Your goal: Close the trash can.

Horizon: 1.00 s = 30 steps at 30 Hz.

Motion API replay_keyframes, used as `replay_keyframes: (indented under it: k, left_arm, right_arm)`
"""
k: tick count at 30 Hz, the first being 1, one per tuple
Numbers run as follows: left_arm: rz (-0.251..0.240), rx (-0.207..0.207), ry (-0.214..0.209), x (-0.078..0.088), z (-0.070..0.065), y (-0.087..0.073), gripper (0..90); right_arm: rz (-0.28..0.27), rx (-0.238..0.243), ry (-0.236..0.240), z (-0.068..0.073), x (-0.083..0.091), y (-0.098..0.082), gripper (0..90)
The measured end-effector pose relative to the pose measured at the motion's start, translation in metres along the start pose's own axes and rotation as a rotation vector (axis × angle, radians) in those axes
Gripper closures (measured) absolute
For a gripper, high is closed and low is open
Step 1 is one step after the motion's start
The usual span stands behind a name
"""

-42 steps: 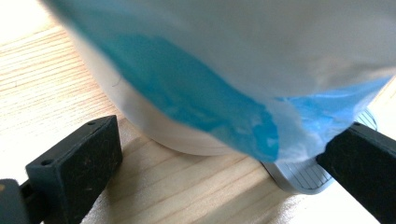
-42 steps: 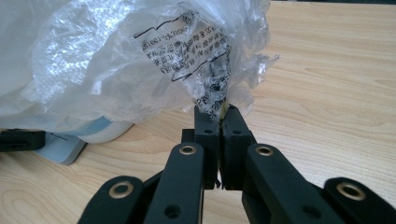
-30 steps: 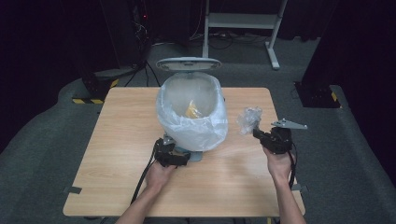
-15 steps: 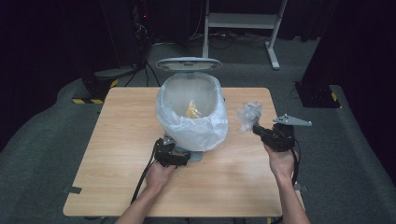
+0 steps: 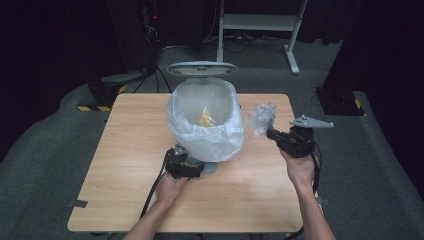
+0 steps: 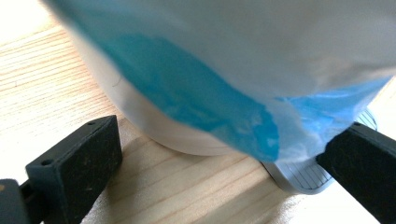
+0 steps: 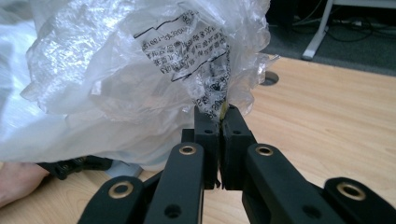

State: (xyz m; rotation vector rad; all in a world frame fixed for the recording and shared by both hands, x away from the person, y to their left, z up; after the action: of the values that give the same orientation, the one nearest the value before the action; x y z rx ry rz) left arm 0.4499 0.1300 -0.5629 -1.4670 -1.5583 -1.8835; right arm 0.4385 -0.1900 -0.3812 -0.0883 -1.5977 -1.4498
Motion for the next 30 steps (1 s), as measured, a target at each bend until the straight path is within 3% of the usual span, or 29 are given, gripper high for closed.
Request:
replay_keyframes:
  k: [7, 30]
  left_arm:
    - [0.0, 0.0, 0.0, 0.0, 0.0, 0.0, 0.3]
    - [0.0, 0.0, -0.001, 0.0, 0.0, 0.0, 0.3]
  right_arm:
    - [-0.005, 0.034, 0.024, 0.01, 0.008, 0.015, 87.6]
    - [0.017, 0.103, 0.087, 0.036, 0.008, 0.052, 87.6]
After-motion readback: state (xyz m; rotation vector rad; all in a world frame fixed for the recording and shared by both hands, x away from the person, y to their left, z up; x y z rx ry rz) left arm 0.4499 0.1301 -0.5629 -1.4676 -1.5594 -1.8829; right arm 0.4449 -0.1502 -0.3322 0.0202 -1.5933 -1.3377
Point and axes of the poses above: each handheld gripper's, and its own axes: x roughly backward along the jaws, y roughly out of its top, z roughly to its left, the point moved 5 cm from there along -x, roughly forward along the jaws, and after that the axes turned 13 degrees about z, right-handed, at the moved point
